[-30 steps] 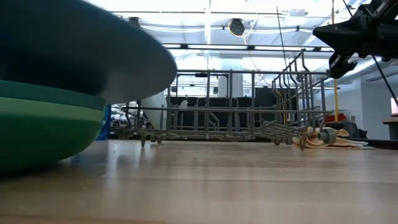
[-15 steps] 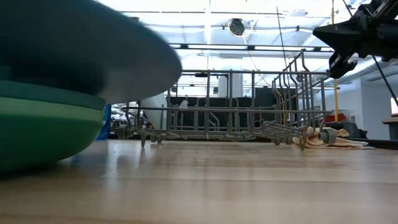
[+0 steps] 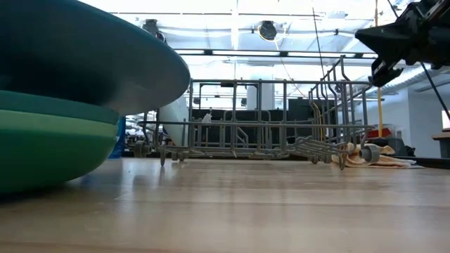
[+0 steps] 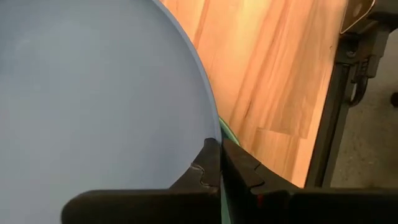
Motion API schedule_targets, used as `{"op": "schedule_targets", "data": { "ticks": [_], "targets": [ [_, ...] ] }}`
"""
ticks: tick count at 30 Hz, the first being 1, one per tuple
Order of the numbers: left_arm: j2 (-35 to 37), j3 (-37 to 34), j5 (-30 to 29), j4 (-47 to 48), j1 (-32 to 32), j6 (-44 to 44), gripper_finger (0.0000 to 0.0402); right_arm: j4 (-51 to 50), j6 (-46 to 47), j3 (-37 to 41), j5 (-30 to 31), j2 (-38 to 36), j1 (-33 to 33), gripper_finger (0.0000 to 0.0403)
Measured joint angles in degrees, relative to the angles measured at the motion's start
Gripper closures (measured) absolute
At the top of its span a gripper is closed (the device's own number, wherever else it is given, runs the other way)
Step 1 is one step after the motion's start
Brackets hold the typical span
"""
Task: Sort dishes
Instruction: Put the blue plate into the dish rack
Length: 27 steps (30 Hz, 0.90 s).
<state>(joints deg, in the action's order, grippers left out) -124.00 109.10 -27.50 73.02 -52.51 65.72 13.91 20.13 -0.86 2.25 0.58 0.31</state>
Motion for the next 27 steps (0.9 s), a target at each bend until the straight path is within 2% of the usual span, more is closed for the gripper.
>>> {"op": "schedule_targets", "data": {
  "ticks": [4, 9, 14, 17, 23, 27],
  "targets": [
    [0.0, 0.0, 0.1, -0.3, -0.1, 0.4, 0.0401, 5.4, -2.7, 0.0, -0.7, 1.6, 1.4, 0.0364],
    [0.0, 0.0, 0.8, -0.9, -0.1, 0.0, 0.0401, 12.2, -6.0, -0.7, -0.7, 6.6, 3.2, 0.0314],
    [0.0, 0.0, 2.6, -0.9, -0.1, -0.3, 0.0401, 15.1, -9.1, -8.4, -0.8, 15.8, 5.4, 0.0271],
    [0.0, 0.0, 3.1, -0.7, -0.1, -0.4, 0.0401, 14.1, -11.8, -14.6, -0.8, 25.2, 8.6, 0.026],
    [0.0, 1.0, 3.2, -0.5, -0.4, -0.4, 0.0401, 13.7, -22.4, -27.9, 0.3, 51.4, 15.5, 0.0257],
    [0.1, 2.0, 3.2, -0.5, -0.9, -0.1, 0.0401, 11.6, -30.2, -39.4, 0.4, 68.4, 19.2, 0.0257]
  ]
}}
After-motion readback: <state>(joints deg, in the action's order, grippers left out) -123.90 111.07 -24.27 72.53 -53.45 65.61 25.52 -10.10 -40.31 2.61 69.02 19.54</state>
